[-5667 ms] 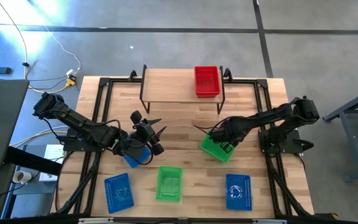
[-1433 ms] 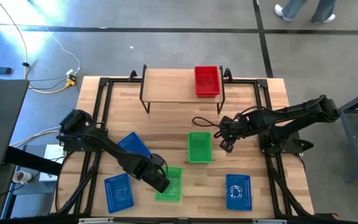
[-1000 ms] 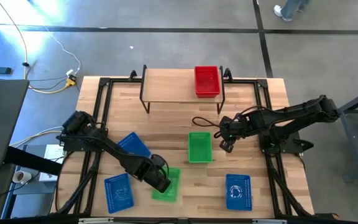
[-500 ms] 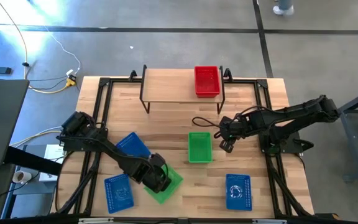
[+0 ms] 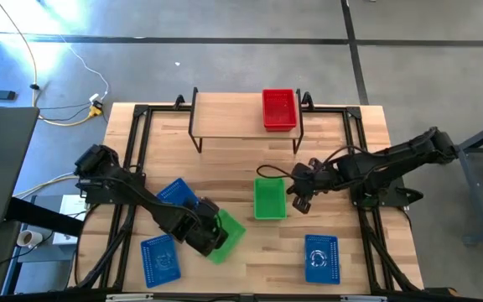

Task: Stack baskets on shelf by color
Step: Stack the bottom green basket on the top of the stacked green baskets

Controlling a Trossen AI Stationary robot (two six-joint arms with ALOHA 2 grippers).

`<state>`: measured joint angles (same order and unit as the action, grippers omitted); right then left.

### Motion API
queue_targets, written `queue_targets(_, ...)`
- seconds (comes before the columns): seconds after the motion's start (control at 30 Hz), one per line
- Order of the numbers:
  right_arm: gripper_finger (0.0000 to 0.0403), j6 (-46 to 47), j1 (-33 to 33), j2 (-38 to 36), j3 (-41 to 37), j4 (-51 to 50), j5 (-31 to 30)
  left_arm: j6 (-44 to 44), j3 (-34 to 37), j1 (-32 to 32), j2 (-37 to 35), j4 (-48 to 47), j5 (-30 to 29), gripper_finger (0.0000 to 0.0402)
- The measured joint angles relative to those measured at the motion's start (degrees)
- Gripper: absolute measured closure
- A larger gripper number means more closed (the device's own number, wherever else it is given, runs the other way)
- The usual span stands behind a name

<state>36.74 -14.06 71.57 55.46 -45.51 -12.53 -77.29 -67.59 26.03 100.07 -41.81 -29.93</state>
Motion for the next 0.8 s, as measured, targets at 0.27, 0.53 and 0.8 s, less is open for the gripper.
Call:
queue_targets(0.27, 0.0305, -7.14, -2.91, 0.02, 0.0, 15.82, -3.29, 3.42, -0.02, -2.37, -3.06, -2.97, -8.68, 0.0401)
queue_targets(0.53, 0.0305, -12.25, -2.82, 0.02, 0.0, 25.9, -3.11, 11.12, -0.02, -6.47, -6.7, -4.7, -15.61, 0.0401)
queue_targets(0.8, 0.0304, -11.34, -2.82, 0.02, 0.0, 27.47, -7.98, 20.75, -0.02, -9.77, -9.93, -4.23, -26.5, 0.0401)
